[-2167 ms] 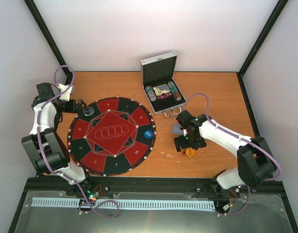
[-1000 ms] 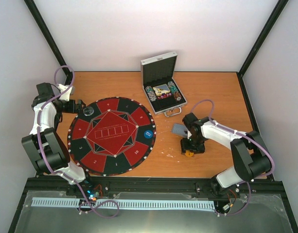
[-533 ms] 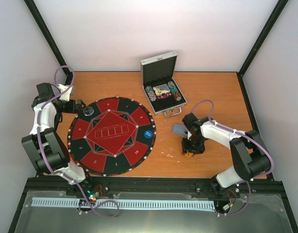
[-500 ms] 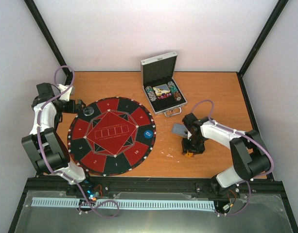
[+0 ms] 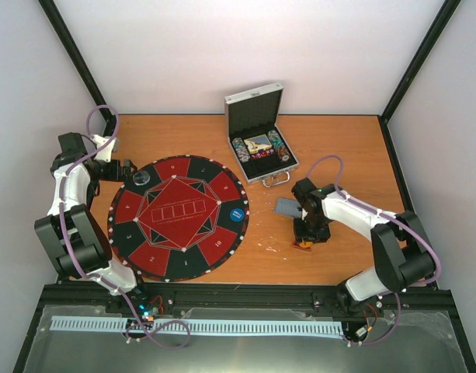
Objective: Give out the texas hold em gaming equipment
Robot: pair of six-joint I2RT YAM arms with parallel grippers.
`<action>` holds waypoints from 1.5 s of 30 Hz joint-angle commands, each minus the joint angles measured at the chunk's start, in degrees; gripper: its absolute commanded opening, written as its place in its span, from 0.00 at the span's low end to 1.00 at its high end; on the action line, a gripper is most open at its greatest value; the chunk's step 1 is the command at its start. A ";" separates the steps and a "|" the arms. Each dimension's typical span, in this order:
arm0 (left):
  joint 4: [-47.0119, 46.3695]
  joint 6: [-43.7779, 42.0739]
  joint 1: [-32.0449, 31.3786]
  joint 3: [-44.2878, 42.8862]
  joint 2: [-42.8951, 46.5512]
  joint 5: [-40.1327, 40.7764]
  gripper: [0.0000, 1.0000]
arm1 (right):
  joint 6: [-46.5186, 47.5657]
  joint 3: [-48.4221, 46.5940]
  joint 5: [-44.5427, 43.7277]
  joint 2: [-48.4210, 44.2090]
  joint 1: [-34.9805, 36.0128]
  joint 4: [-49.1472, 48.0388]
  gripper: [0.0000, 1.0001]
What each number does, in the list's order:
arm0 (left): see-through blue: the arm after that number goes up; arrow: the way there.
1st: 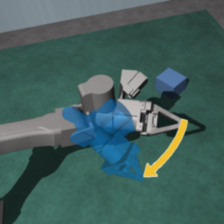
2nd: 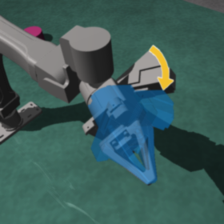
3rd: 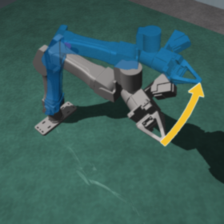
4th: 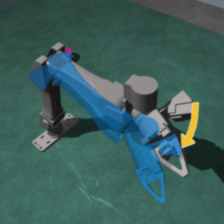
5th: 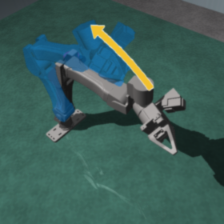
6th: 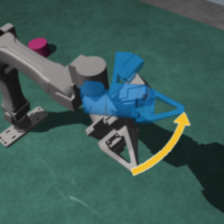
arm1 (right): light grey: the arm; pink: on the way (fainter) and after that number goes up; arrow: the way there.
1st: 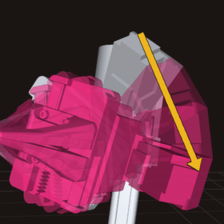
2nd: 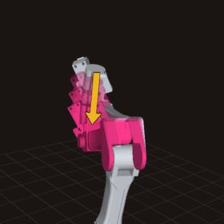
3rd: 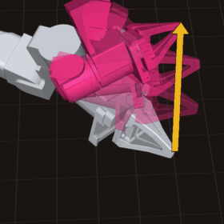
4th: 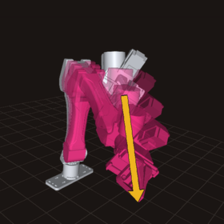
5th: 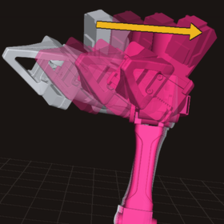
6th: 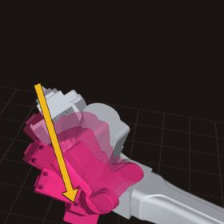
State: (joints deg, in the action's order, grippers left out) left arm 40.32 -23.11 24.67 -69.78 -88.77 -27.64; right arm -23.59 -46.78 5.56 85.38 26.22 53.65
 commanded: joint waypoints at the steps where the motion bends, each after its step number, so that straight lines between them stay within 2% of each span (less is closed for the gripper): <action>1: -0.41 -0.95 -0.11 -0.86 1.04 -0.96 1.00 | -0.29 -2.58 -2.33 -2.29 -0.38 2.26 0.46; 10: 0.48 -0.76 -0.05 -1.74 1.05 -1.73 1.00 | 2.15 -7.92 -2.13 -3.87 1.18 3.17 0.43; 15: 0.92 0.03 -0.11 -2.33 1.35 -2.68 1.00 | 4.98 -16.49 -0.12 -2.09 10.46 -0.21 0.41; 21: 1.69 0.83 -0.14 -1.54 2.15 -4.25 1.00 | 8.09 -27.61 0.50 5.92 22.44 -4.77 0.40; 26: 0.80 0.13 -0.14 0.43 5.09 -3.00 1.00 | 8.76 -30.04 2.62 11.41 23.72 -5.50 0.41; 31: 0.38 -0.03 -0.14 1.93 4.72 -4.42 1.00 | 8.45 -29.41 0.30 10.55 23.79 -5.07 0.42; 35: 4.61 -1.11 -0.69 0.44 2.41 -9.64 0.97 | 7.72 -27.24 1.90 9.65 23.79 -7.72 0.46; 38: 5.96 -5.07 -6.47 3.85 3.61 -11.22 0.93 | 7.31 -26.45 0.82 9.10 23.72 -8.70 0.52; 42: 1.08 -6.94 -20.87 9.84 4.16 -2.81 0.96 | 6.24 -25.35 -1.75 7.36 22.47 -9.41 0.61; 45: -3.17 -6.87 -27.80 11.01 1.17 1.81 0.99 | 5.00 -23.49 -3.03 4.83 20.13 -9.38 0.65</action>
State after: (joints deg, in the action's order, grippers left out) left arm 41.47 -27.11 3.75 -60.07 -85.78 -31.46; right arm -16.93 -72.25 5.50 94.78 48.88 45.36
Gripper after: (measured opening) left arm 0.974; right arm 0.627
